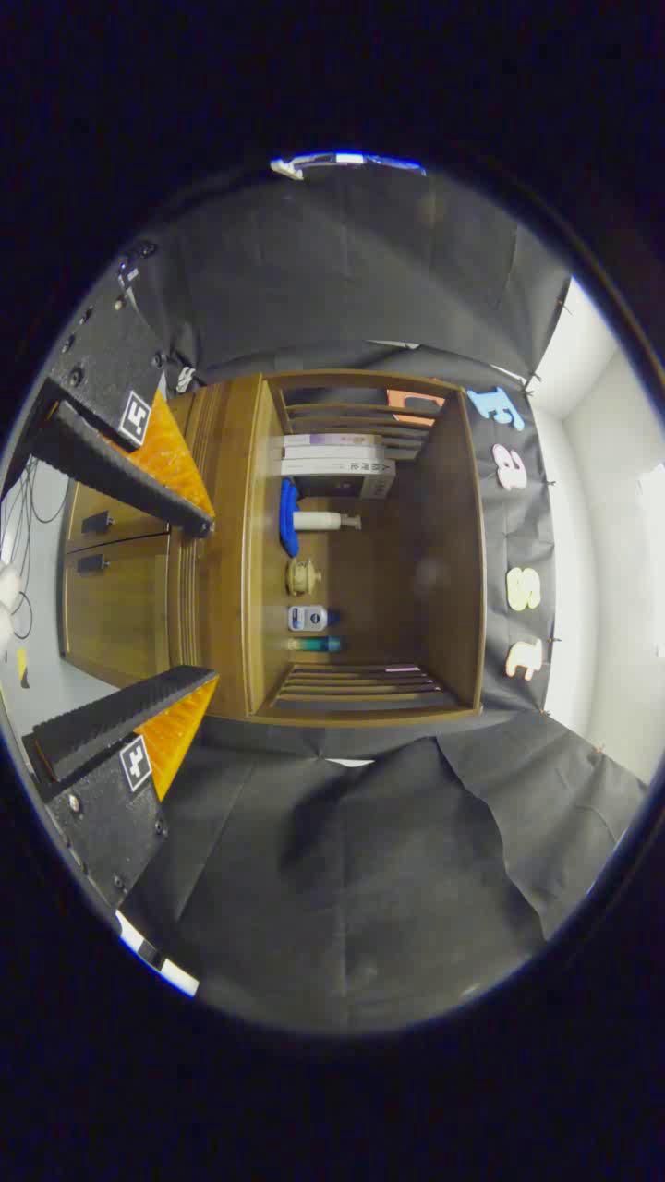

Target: Pull open the drawer, take out the items inside it, and place them on the countertop above the cabinet.

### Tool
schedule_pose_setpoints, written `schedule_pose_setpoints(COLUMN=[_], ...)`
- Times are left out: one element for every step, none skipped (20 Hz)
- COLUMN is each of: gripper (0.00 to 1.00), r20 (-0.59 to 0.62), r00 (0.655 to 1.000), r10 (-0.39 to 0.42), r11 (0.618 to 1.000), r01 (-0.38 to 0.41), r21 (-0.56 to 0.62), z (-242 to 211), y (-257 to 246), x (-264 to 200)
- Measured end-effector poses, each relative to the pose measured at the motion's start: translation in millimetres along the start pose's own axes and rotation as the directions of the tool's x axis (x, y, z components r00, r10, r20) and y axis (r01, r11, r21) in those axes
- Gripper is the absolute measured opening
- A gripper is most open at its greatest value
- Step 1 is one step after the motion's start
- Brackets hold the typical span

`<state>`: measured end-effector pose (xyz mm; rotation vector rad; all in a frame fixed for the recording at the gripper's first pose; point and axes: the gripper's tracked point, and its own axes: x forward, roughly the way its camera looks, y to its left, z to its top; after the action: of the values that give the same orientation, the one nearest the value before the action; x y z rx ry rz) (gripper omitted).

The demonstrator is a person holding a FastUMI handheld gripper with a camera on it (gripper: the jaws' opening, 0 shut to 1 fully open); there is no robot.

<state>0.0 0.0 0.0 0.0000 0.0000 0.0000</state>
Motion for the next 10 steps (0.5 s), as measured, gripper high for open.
schedule_pose_setpoints(gripper=[0.99,0.99,0.99,0.99,0.99,0.99,0.99,0.99,0.99,0.99], r20=[0.001,0.002,0.005,0.007,0.008,0.010,0.009,0.009,0.008,0.007], r00=[1.000,1.000,1.000,1.000,1.000,1.000,1.000,1.000,1.000,1.000], r10=[-0.001,-0.003,-0.004,-0.002,-0.002,-0.001,-0.001,-0.001,-0.002,-0.001], r11=[1.000,1.000,1.000,1.000,1.000,1.000,1.000,1.000,1.000,1.000], r01=[0.001,0.003,0.004,0.002,0.002,0.001,0.001,0.001,0.002,0.001], r21=[0.000,-0.002,-0.002,-0.002,-0.003,-0.004,-0.007,-0.009,-0.009,-0.009], z=[-0.4,1.1,1.4,2.5,3.6,3.9,2.6,2.8,2.4,2.1], y=[-0.4,-0.4,-0.5,0.6,0.8,0.6,1.9,1.9,2.2,2.8], x=[0.9,0.2,-0.5,-0.6,-0.8,-0.4,-0.1,0.0,1.0,1.8])
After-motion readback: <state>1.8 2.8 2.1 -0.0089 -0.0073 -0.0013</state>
